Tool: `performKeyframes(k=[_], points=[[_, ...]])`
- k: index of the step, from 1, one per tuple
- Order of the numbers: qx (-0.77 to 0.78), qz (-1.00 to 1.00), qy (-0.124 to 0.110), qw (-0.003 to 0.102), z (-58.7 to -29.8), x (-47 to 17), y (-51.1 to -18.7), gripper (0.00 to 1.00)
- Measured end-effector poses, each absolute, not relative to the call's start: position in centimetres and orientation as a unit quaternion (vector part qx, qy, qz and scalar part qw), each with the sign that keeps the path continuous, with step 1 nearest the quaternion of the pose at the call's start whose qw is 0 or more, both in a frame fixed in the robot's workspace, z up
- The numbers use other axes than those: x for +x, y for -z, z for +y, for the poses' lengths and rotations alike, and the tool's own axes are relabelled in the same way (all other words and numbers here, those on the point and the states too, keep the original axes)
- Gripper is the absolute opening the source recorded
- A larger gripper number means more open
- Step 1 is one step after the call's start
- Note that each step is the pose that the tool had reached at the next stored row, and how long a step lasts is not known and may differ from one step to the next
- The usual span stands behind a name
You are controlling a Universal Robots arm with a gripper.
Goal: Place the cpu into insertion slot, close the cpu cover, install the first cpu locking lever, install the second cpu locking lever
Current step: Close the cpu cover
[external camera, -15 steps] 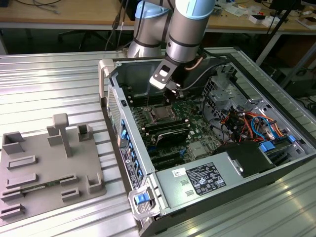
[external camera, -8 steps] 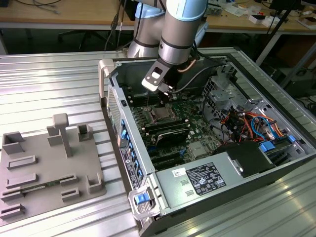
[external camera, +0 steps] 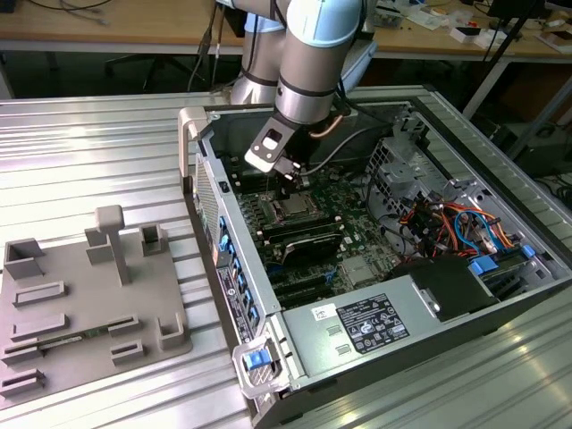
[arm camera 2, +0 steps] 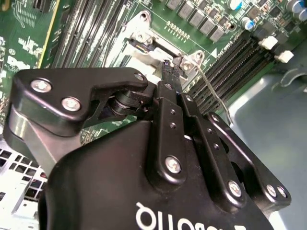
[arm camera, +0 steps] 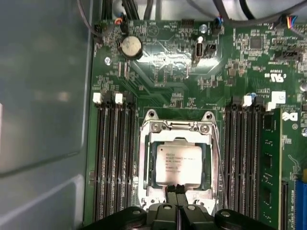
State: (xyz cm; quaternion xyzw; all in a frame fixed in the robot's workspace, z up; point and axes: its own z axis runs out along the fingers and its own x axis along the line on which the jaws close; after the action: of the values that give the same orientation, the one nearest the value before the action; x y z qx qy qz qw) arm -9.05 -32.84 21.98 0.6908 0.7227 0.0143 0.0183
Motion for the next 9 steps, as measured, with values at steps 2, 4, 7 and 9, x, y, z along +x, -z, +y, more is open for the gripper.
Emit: performKeyframes(k=[2, 4, 7, 9], points=[[0.691, 0.723, -0.014, 0.018, -32.8, -9.1, -21.6, 0.11], [0.691, 0.723, -0.013, 0.018, -32.8, -9.1, -21.1, 0.11], [0.691, 0.723, -0.012, 0.019, -32.8, -9.1, -20.7, 0.11], [0.691, 0.723, -0.012, 0.019, -32.8, -9.1, -20.7, 0.11]])
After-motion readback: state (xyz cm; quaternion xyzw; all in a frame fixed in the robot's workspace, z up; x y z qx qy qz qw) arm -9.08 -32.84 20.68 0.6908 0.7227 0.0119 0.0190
